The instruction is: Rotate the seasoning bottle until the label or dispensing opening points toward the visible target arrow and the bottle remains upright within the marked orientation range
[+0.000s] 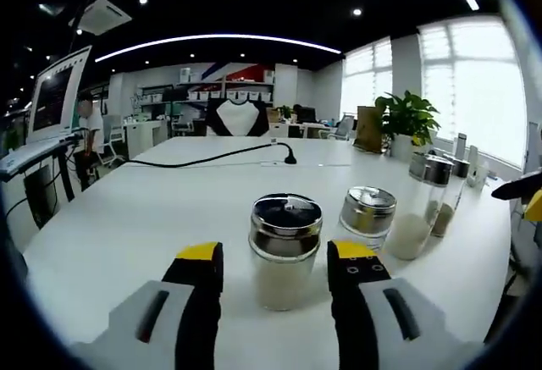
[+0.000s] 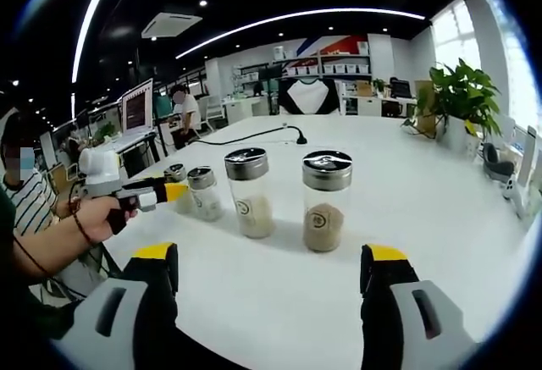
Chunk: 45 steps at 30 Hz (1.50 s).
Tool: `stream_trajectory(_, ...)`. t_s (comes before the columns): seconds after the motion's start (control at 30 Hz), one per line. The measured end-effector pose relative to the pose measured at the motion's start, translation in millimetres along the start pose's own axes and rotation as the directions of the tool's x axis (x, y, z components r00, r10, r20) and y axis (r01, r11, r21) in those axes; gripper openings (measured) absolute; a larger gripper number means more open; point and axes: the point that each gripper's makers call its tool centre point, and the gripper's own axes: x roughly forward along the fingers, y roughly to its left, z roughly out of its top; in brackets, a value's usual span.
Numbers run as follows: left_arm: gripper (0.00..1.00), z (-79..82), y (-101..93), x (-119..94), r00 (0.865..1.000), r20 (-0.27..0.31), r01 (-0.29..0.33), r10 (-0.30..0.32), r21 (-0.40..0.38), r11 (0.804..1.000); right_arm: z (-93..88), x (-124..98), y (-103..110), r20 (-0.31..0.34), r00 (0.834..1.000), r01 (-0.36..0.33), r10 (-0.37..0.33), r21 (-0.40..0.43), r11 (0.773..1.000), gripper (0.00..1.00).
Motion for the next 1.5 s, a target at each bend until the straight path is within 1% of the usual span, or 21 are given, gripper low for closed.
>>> stream_trajectory(0.1, 0.5, -3.8, -1.3, 3, 1.0, -0.025, -0.006, 0.007, 0.014, 1.0, 1.2, -1, -1, -0.009, 1.0, 0.006, -0.006, -0.031, 1.0, 0.91)
stream_trajectory(0.13, 0.5, -3.7, -0.7, 3, 1.0, -0.022, -0.015, 0.015, 0.009, 1.0, 1.9, -1, -1, -0.008, 1.0, 0.007, -0.008, -0.037, 0.999, 0.91)
stream_trajectory(0.23, 0.46, -4.2, 0.3, 3, 1.0, -0.02, -0.022, 0.022, 0.002, 1.0, 3.8, -2, -2, -0.002, 1.0, 0.005, -0.005, -0.028, 1.0, 0.91)
stream_trajectory(0.3, 0.43, -5.6, -0.6, 5, 1.0, -0.026, -0.014, 0.014, 0.006, 1.0, 3.8, -2, -3, -0.002, 1.0, 0.006, -0.006, -0.024, 1.0, 0.91)
stream_trajectory(0.37, 0.4, -11.8, -0.2, 5, 0.998, -0.066, -0.015, 0.017, 0.032, 0.999, 3.3, -2, -3, -0.002, 1.0, 0.005, -0.005, -0.024, 1.0, 0.91)
stream_trajectory(0.4, 0.37, -10.8, -2.4, 5, 0.998, -0.058, -0.003, 0.004, 0.017, 1.0, 3.0, -2, -3, -0.003, 1.0, 0.004, -0.004, -0.023, 1.0, 0.91)
stream_trajectory(0.43, 0.35, -15.2, -7.0, 3, 0.997, -0.072, 0.011, -0.012, -0.017, 1.0, 2.3, -2, -2, -0.004, 1.0, 0.002, -0.002, -0.02, 1.0, 0.9)
stream_trajectory(0.47, 0.35, -12.5, -4.0, 5, 0.998, -0.058, 0.006, -0.005, 0.011, 1.0, 1.9, -2, -2, -0.005, 1.0, 0.002, -0.002, -0.018, 1.0, 0.9)
stream_trajectory(0.6, 0.34, -13.2, -1.7, 5, 0.999, -0.054, -0.009, 0.009, 0.011, 1.0, 0.4, -2, -3, -0.007, 1.0, 0.007, -0.007, -0.013, 1.0, 0.9)
stream_trajectory(1.03, 0.34, -11.0, -2.1, 6, 0.999, -0.043, 0.029, -0.028, 0.021, 0.999, -3.0, -2, -4, -0.014, 1.0, 0.006, -0.006, -0.003, 1.0, 0.9)
stream_trajectory(1.23, 0.34, -10.7, -3.0, 6, 0.996, -0.047, 0.076, -0.074, 0.034, 0.997, -4.8, -1, -4, -0.016, 1.0, 0.004, -0.004, 0.006, 1.0, 0.9)
stream_trajectory(1.37, 0.34, -10.4, -4.6, 4, 0.994, -0.041, 0.104, -0.102, 0.04, 0.994, -6.9, 0, -7, -0.027, 1.0, 0.016, -0.016, -0.01, 1.0, 0.89)
stream_trajectory(1.5, 0.34, -9.7, -6.3, 3, 0.989, -0.036, 0.144, -0.143, 0.049, 0.988, -6.2, -1, -7, -0.022, 1.0, 0.01, -0.01, 0.004, 1.0, 0.89)
